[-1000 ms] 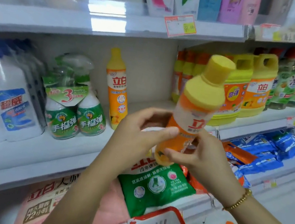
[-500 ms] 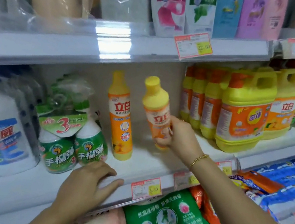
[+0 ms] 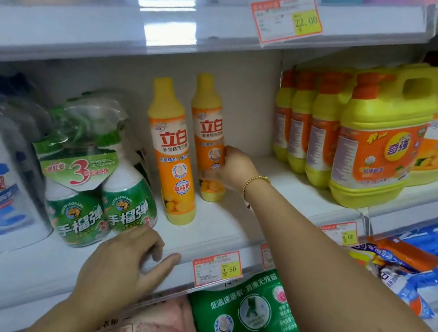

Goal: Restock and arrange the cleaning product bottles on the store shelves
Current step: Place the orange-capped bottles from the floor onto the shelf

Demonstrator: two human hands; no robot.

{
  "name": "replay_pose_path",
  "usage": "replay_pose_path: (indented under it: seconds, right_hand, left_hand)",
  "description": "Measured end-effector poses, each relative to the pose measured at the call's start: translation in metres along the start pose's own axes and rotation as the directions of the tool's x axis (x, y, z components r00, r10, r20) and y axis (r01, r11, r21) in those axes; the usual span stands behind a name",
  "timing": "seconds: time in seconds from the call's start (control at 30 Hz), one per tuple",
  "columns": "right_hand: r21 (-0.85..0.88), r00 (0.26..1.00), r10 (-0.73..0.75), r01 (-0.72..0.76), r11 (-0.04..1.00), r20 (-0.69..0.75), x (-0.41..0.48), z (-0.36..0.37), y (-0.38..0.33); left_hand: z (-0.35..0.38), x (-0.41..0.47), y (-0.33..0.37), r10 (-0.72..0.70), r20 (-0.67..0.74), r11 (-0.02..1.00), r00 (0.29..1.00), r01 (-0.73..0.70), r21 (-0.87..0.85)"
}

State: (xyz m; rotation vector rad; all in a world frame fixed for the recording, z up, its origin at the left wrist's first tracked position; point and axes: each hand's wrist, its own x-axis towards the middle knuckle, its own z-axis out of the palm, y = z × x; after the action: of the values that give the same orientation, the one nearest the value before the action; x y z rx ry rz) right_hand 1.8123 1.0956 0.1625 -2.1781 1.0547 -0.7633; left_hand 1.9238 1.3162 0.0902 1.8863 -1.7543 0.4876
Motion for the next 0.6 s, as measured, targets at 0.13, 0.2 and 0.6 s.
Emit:
replay_pose_path:
  seconds: [0.13,0.2,0.6]
  right_hand:
    - [-0.046,0.995,0.031,-0.027,0.999,0.090,-0.007,0.014,0.000]
    - [-0.041,0.993,0.059,-0.056,0.998,0.102,-0.009,0.019,0.005]
    - [-0.496,1.000,-0.006,0.016,0.868,0.023,-0.063,-0.009,0.022]
  left_hand:
    - [0.002,0.000,-0.002,0.001,-0.012,1.000,1.000,-0.001,0.000]
    - [0.003,0.000,-0.004,0.014,-0.014,1.000,1.000,-0.014,-0.004]
    - [-0.010,0.003,0.007,-0.076,0.057,0.984,0.996,0.084,-0.159]
